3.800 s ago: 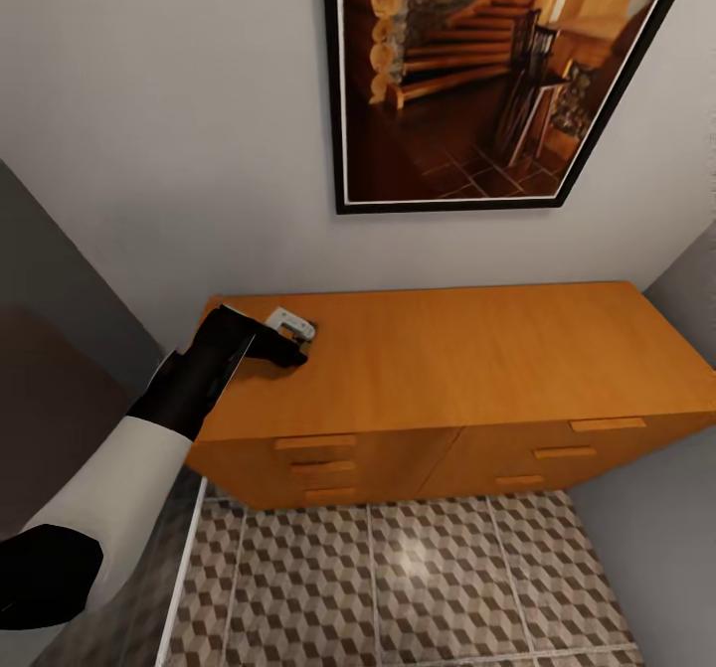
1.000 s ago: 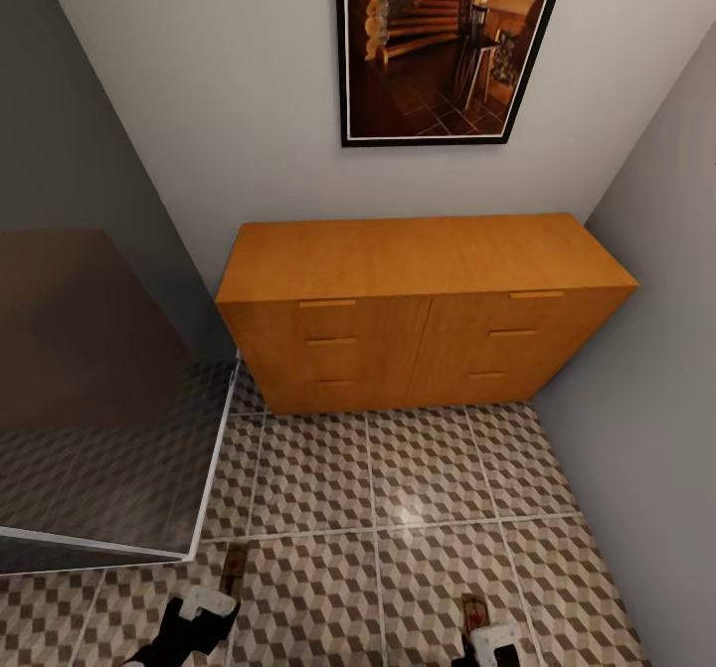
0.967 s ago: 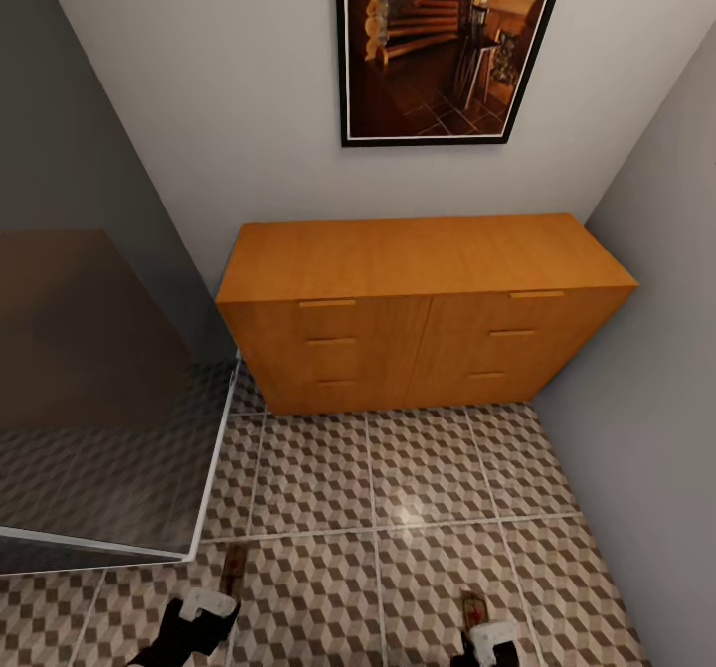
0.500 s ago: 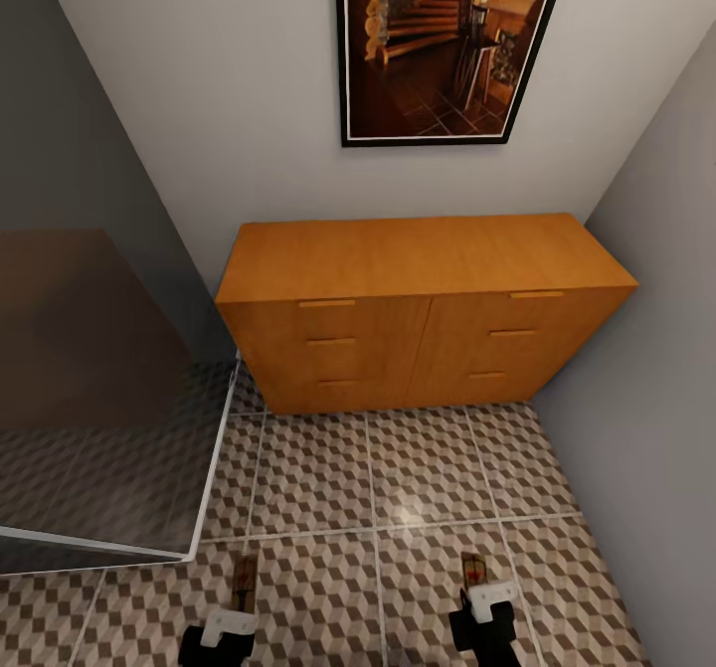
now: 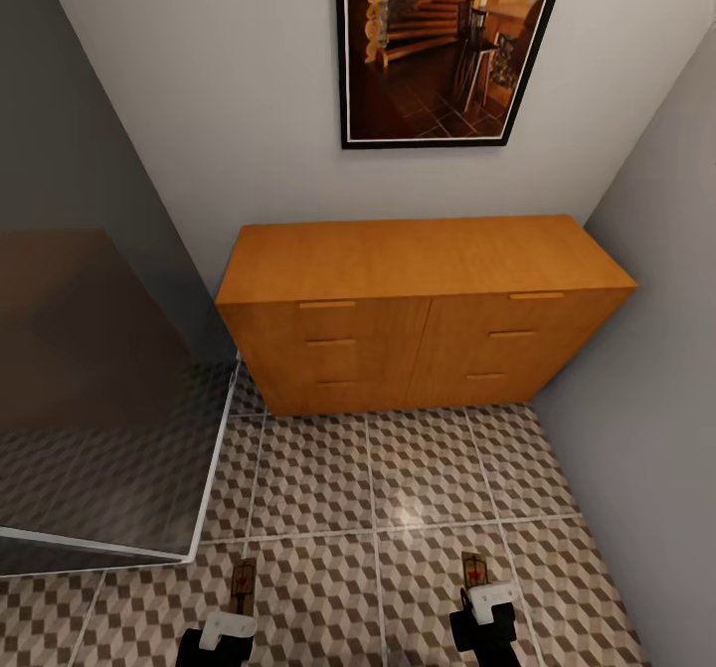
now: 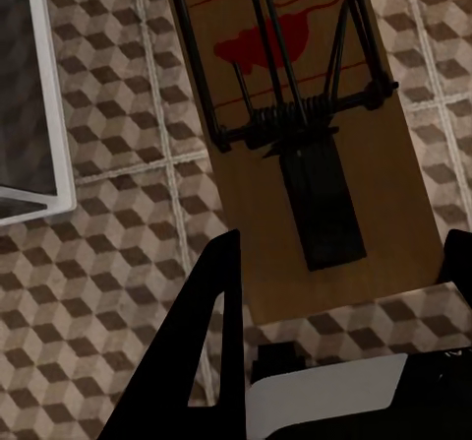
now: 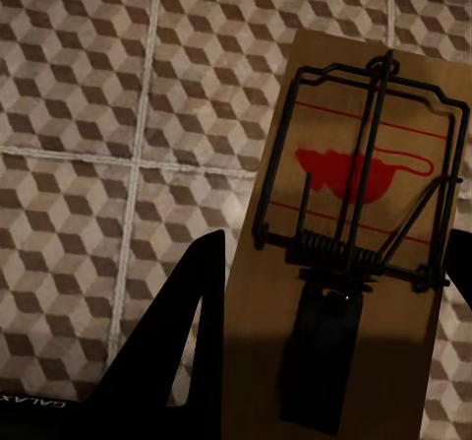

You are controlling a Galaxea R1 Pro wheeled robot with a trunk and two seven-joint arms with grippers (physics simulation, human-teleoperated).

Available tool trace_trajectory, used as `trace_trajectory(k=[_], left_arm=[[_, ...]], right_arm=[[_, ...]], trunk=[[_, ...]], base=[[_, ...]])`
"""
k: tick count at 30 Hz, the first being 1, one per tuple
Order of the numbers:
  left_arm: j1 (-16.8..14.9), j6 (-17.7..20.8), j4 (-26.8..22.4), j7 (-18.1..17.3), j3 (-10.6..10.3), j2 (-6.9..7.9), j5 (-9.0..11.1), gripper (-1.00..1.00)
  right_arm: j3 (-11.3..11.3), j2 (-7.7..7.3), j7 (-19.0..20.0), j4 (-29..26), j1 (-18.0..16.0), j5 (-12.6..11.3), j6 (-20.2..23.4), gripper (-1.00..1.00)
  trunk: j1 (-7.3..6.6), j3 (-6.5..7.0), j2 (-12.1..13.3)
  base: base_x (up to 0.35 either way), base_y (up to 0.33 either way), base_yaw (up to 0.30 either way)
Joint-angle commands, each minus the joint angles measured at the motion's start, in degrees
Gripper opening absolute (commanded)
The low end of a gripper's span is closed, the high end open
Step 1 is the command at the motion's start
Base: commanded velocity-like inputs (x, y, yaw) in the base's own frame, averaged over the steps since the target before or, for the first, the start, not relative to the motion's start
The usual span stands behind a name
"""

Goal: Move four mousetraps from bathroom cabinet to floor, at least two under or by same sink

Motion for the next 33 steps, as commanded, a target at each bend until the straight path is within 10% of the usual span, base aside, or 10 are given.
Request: trace_trajectory(k=[1,33], left_arm=[[-0.1,-0.3,0.2,0.1,-0.5,-0.03,0.5,-1.00],[0.0,-0.3,0.2,0.1,-0.5,0.05,0.5,-1.00]], right_arm=[[0.2,-0.05,-0.2,0.0,0.0,0.0,-0.2,-1.00],[0.3,-0.05,-0.2,0.1,0.0,-0.1,-1.0,-1.00]], trunk=[[0.03,0.01,-0.1],[0.03,2.87,-0.1]], base=[[0.000,0.000,0.000],[0.000,0.000,0.000]])
